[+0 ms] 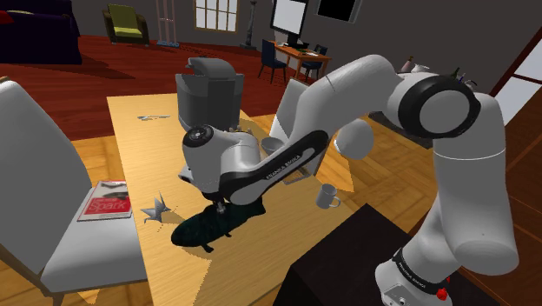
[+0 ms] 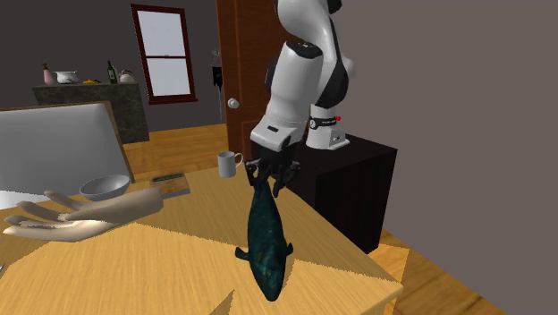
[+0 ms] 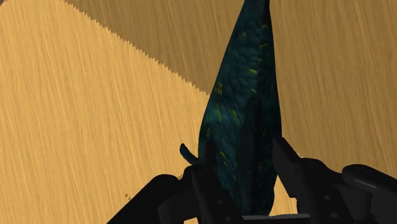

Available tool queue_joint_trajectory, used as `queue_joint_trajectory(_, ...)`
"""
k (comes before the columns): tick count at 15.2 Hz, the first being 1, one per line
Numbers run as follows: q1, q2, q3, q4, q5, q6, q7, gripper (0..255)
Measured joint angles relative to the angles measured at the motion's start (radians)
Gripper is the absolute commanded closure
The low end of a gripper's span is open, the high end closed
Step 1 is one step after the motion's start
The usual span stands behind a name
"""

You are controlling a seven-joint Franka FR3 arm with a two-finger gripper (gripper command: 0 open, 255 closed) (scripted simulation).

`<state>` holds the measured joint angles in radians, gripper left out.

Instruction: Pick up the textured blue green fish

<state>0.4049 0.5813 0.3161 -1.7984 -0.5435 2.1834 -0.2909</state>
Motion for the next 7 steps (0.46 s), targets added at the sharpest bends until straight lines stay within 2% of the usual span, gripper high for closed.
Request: queue_joint_trajectory(7,-0.01,-0.058,0.018,0.003,0.032,-0.055,-0.03,255)
